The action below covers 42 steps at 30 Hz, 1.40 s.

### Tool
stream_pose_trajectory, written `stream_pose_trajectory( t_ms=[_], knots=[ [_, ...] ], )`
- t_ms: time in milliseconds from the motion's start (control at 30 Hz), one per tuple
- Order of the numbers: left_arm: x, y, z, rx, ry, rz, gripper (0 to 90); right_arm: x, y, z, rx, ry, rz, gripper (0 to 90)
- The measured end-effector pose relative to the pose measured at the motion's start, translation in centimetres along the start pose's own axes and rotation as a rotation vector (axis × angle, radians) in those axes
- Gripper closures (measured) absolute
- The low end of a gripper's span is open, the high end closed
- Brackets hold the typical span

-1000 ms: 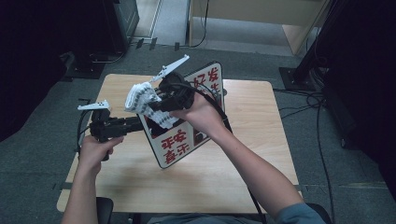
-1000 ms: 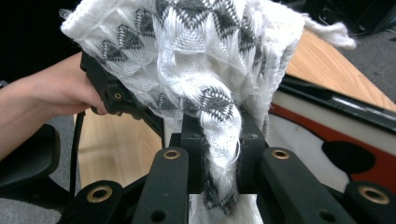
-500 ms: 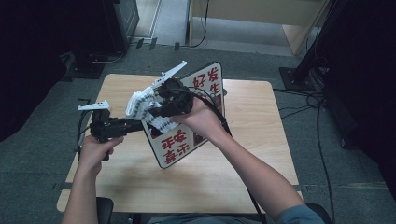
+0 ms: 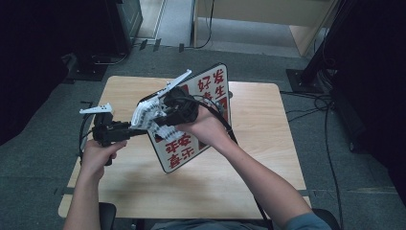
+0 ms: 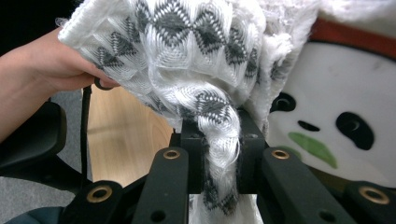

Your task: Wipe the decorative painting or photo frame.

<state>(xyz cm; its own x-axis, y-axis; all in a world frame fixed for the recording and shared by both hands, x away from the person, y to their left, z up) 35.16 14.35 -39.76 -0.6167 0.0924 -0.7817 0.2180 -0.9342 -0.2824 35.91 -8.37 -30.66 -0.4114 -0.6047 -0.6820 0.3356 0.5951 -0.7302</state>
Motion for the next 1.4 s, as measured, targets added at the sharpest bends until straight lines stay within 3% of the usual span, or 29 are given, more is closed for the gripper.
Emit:
stream_pose_trajectory(
  t_ms=[1400],
  knots=[
    [0.1, -0.1, 0.2, -0.001, -0.018, 0.0, 51.1, 4.0, 2.7, -0.4, -0.033, 0.012, -0.042, 79.6]
  ],
)
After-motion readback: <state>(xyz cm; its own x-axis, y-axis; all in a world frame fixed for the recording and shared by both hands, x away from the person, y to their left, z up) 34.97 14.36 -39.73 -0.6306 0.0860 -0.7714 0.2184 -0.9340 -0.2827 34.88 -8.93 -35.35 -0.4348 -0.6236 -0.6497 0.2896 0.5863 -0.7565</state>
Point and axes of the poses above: each handheld gripper's, and its own axes: y roughly forward along the jaws, x roughly out of its underside, z roughly to its right, the point moved 2 cm from there along y, roughly forward along the jaws, and after that the axes turned 10 degrees about x, right-handed, at the moved point
